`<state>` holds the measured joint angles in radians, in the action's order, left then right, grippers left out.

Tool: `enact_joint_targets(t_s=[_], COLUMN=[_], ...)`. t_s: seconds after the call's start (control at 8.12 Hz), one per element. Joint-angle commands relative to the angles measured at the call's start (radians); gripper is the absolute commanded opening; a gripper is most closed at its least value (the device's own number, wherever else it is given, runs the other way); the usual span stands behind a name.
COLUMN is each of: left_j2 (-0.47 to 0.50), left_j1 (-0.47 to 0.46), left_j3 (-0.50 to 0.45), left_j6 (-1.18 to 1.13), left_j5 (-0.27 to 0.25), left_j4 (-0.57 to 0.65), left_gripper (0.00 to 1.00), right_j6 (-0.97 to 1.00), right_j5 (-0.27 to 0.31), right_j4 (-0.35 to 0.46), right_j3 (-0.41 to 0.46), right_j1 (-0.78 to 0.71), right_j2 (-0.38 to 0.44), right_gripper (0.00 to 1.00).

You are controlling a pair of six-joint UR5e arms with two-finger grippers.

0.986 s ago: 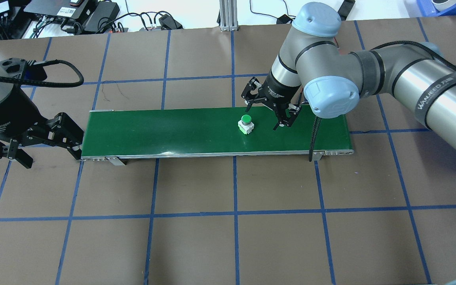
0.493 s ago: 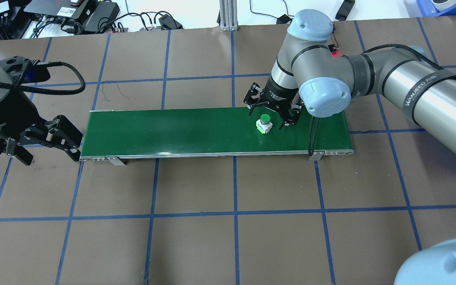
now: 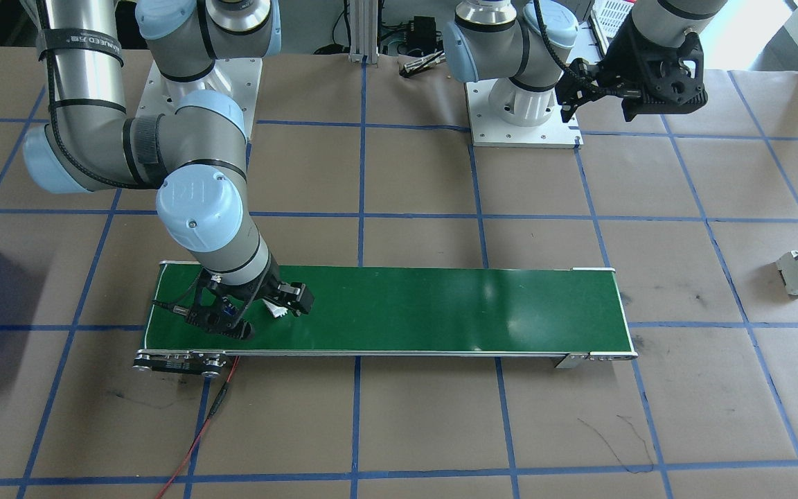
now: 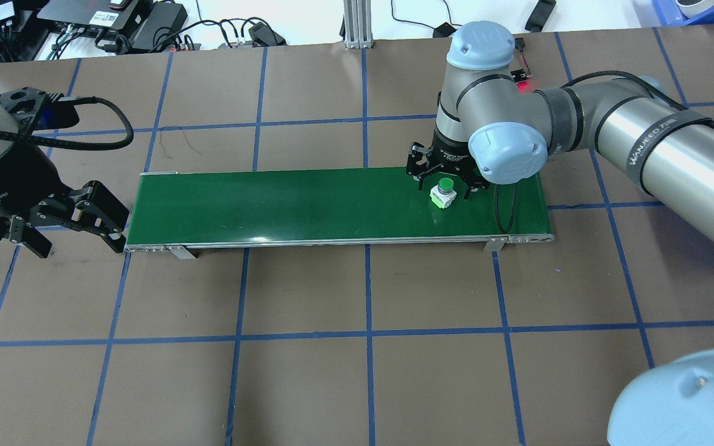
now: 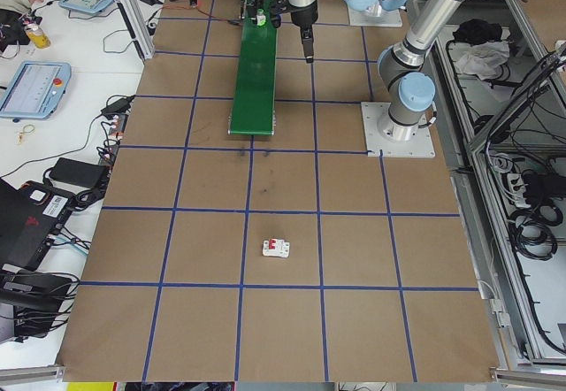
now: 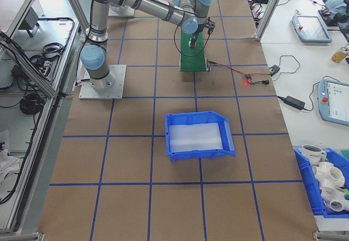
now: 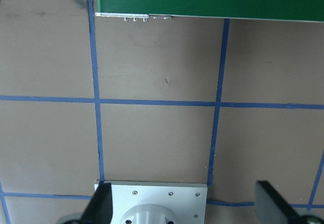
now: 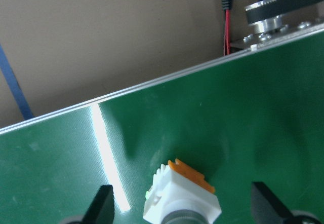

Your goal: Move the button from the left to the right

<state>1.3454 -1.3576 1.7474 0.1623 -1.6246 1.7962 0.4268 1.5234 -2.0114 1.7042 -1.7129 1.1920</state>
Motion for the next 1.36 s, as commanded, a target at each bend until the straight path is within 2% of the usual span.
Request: enact_joint_targets(t_s=[0.0,0.12,0.37,0.62,0.74,0.86,0.99,1.23], left_j2=[0.000,0.000,0.003,0.001,0.001,0.003,0.003,0.012], left_j1=[0.000,0.000,0.000,0.000,0.000,0.000,0.000,0.000], left_j3=[0.000,0.000,0.001,0.001,0.003,0.007,0.004,0.000], left_j6=[0.000,0.000,0.000,0.000,0.000,0.000,0.000,-0.001], left_j5=[0.000,0.000,0.006,0.005,0.000,0.009,0.006,0.006], left_j4=[0.000,-0.001,-0.001,-0.001,-0.003,-0.006,-0.003,-0.003], left_gripper=[1.00,1.00,1.00,1.00,1.00,1.00,1.00,1.00], right_j6=[-0.176,-0.271,-0.475,-0.554,-0.635,-0.765,-0.910,-1.153], right_j5=[0.063,0.134,0.144,0.149,0.143,0.132,0.141,0.147], right_j4=[0.016,0.064,0.103,0.099,0.109,0.152,0.157,0.180], right_j3=[0.005,0.008,0.008,-0.021,-0.076,-0.127,-0.144,-0.147], right_j1=[0.010,0.038,0.090,0.117,0.175,0.232,0.289,0.469], right_j2=[-0.005,0.000,0.005,0.011,0.026,0.040,0.053,0.135], right_gripper=[0.48,0.32,0.20,0.19,0.19,0.19,0.19,0.21])
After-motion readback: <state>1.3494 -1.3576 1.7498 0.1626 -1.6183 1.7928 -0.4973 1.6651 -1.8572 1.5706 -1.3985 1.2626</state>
